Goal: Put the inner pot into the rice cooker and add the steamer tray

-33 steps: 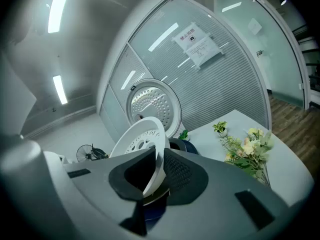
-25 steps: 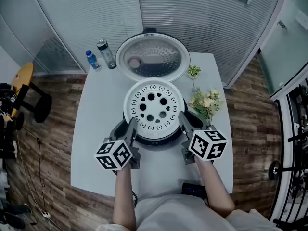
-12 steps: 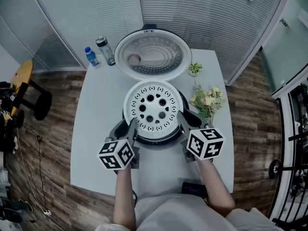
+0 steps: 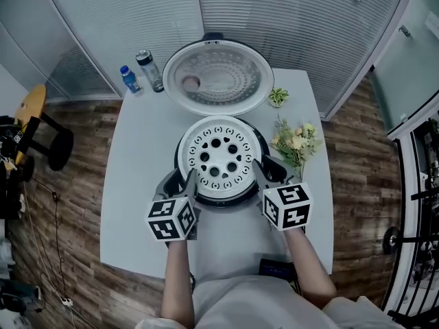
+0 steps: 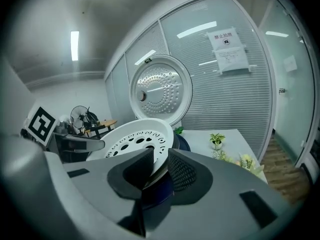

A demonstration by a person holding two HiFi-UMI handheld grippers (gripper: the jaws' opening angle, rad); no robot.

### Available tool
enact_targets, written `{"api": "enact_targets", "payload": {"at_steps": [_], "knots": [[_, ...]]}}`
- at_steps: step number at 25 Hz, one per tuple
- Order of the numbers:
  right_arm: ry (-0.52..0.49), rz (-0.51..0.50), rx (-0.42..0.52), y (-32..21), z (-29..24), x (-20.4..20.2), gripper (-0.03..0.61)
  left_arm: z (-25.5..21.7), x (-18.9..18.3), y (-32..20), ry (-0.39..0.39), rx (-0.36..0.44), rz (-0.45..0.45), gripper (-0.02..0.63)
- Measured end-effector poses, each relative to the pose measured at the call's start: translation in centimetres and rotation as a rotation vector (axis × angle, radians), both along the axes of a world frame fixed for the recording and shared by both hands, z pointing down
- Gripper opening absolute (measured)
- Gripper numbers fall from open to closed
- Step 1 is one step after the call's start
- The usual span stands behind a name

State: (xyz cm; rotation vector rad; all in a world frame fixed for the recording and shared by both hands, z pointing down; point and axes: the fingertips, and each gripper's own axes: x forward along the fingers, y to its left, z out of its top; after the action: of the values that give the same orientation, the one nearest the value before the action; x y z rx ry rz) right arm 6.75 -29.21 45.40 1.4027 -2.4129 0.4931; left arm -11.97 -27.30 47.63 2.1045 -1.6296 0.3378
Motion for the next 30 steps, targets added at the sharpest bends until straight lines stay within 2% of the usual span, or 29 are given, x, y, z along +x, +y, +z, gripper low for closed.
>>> {"api": "enact_targets", "payload": {"at_steps": [11, 13, 16, 17, 25, 30], "knots": [[0.072, -0.002, 0.011, -0.2, 0.4, 0.1, 0.084, 0.3, 0.6, -0.3, -0.053, -0.015, 0.015, 0.170], [0.078, -0.004, 0.011, -0.1, 0.3, 0.0, 0.086, 0.2, 0.5, -0.2, -0.083, -0.013, 0.015, 0.177], [0.082, -0.003, 0.011, -0.2, 0.1, 0.0, 0.091, 0.4, 0.3, -0.5, -0.171, -0.011, 0.014, 0.233], [0.080, 0.001, 0.010, -0.3, 0.1, 0.1, 0.092, 0.5, 0.2, -0.6, -0.185, -0.010, 0.013, 0.235], [0.029, 0.043, 0.017, 1.0, -1.0, 1.4, 0.091, -0.9, -0.9, 0.7, -0.139, 0.033, -0.036, 0.235], [0.004, 0.047, 0.005, 2.8, -1.0, 1.5, 0.091, -1.6, -0.5, 2.2, -0.108, 0.047, -0.016, 0.233]]}}
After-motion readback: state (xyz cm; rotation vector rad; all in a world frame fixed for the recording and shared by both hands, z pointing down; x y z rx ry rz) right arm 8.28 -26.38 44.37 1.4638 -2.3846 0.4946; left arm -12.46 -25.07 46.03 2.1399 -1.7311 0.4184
